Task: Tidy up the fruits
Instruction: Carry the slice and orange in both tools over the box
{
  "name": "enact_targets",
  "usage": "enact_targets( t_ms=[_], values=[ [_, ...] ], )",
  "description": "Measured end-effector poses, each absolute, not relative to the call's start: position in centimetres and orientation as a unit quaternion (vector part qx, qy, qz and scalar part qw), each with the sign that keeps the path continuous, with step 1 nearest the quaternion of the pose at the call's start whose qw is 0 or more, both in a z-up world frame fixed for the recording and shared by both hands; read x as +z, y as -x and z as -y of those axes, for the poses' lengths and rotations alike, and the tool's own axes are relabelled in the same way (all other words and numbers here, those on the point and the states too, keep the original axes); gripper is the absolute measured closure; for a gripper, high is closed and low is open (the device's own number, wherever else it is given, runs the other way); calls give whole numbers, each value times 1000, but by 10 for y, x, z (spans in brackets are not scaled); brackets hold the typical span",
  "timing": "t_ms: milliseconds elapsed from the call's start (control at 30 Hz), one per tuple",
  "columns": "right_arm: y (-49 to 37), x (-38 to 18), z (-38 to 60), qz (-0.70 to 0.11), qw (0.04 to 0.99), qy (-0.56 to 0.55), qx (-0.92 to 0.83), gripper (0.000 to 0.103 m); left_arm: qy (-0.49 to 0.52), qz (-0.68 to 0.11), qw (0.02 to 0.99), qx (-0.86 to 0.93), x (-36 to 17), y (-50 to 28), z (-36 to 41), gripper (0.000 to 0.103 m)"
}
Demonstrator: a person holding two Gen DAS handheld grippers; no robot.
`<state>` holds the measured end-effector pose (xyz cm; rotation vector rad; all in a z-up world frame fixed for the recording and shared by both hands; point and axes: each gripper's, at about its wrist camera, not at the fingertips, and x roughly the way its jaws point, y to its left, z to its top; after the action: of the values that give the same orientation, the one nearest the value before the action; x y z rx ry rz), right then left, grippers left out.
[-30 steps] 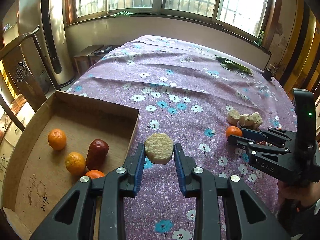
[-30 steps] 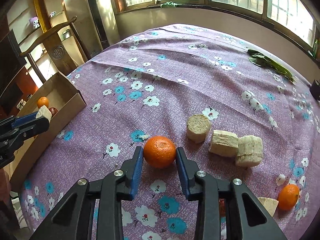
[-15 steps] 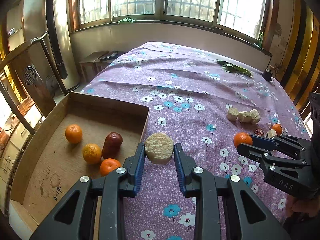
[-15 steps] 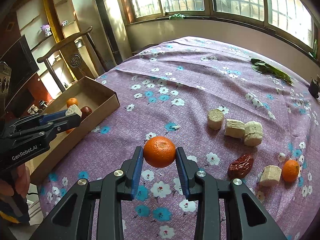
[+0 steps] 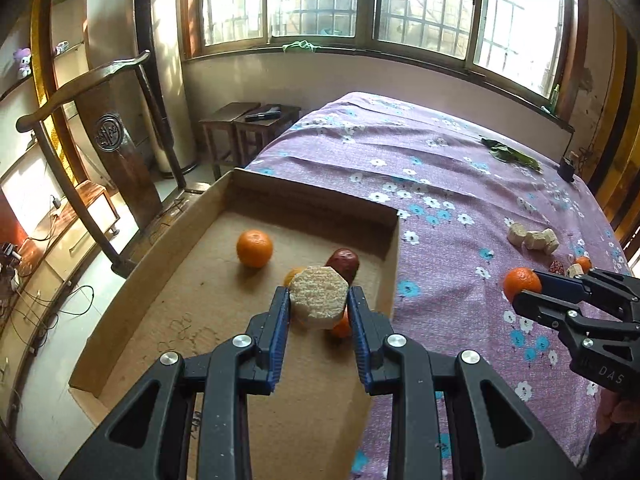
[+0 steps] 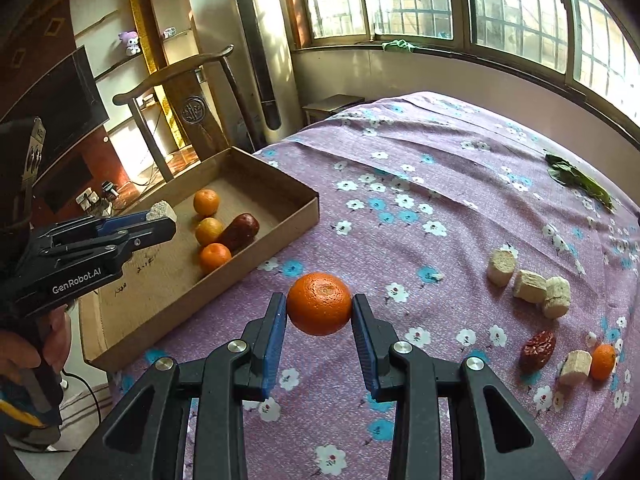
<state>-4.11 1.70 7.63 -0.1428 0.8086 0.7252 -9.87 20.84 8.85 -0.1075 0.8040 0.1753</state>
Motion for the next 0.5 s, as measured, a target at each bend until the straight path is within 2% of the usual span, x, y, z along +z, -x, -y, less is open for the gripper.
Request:
enact_targets(
  t_ms=[500],
  values=[
    [48,84,-89,-375,830,107,400,67,76,-405,903,119,75,104,-262,75]
  ],
)
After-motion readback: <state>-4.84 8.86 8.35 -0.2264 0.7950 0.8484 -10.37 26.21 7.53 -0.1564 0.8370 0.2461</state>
